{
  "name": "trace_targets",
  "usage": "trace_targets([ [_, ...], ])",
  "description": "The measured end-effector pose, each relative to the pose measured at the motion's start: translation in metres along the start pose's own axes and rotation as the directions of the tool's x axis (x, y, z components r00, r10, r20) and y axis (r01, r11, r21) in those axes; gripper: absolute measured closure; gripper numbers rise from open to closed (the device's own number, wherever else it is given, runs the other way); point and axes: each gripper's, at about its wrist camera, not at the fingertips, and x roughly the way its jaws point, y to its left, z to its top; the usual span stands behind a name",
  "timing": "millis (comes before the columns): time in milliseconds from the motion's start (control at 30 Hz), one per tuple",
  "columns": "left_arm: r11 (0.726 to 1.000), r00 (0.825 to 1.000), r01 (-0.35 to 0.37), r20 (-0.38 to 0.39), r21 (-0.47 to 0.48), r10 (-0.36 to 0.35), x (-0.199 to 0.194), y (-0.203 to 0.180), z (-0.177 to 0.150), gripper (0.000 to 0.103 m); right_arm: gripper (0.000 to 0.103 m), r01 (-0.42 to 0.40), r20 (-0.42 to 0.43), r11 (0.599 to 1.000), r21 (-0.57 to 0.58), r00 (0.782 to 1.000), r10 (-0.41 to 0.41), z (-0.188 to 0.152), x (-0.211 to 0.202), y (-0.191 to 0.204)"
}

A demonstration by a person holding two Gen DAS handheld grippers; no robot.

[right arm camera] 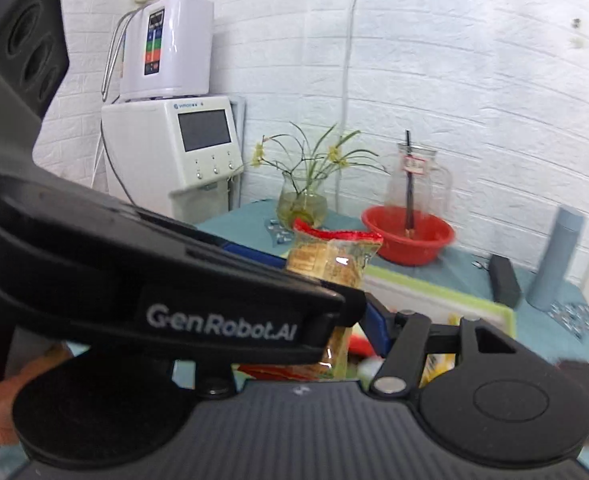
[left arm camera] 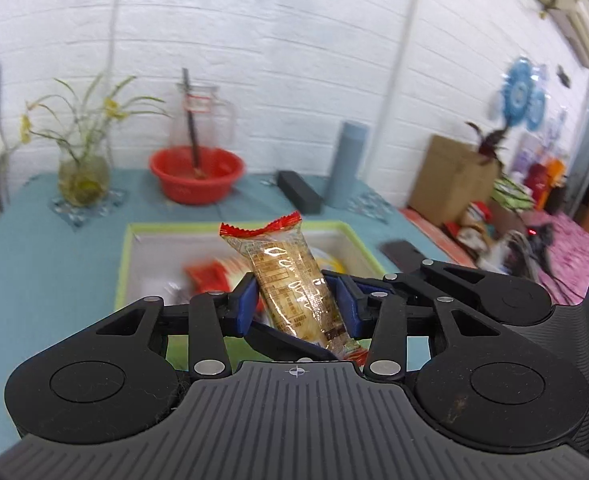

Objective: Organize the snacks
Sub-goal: 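Carry the cracker pack into the green box and release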

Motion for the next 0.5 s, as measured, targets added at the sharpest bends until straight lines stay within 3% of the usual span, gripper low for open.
trace_targets([
  [200,0.995,0.995,-0.079,-0.066,-0.055,0.075,0.065,0.063,0.017,0.084,0.040,-0.077,-0.085,0.996,0.037,0.993,0.080,0.012,0.088,-0.016],
  [267,0.994,0.994,-0.094,-0.063,-0.054,0.091,0.077,0.074,0.014,0.084,0.031,-0.097,-0.099,0.993,0.065,0.990,0.103,0.007,0.105,-0.019],
  [300,0.993,0.993,-0.109,-0.047,-0.051,0.106,0.077,0.077,0.014,0.079,0.025,-0.095,-0.099,0.992,0.077,0.990,0.103,0.006,0.107,-0.020],
  [333,0.991,0.992,-0.125,-0.028,-0.055,0.124,0.073,0.080,0.015,0.060,0.024,-0.093,-0.090,0.992,0.085,0.991,0.101,0.007,0.105,-0.021],
  [400,0.988,0.990,-0.129,0.050,-0.086,0.133,0.048,0.079,0.015,0.039,0.021,-0.090,-0.048,0.991,0.094,0.994,0.095,0.012,0.085,-0.023],
  [500,0.992,0.982,-0.092,0.155,-0.090,0.106,0.001,0.069,0.016,0.033,0.006,-0.076,0.072,0.993,0.087,0.995,0.070,0.025,0.032,-0.024],
])
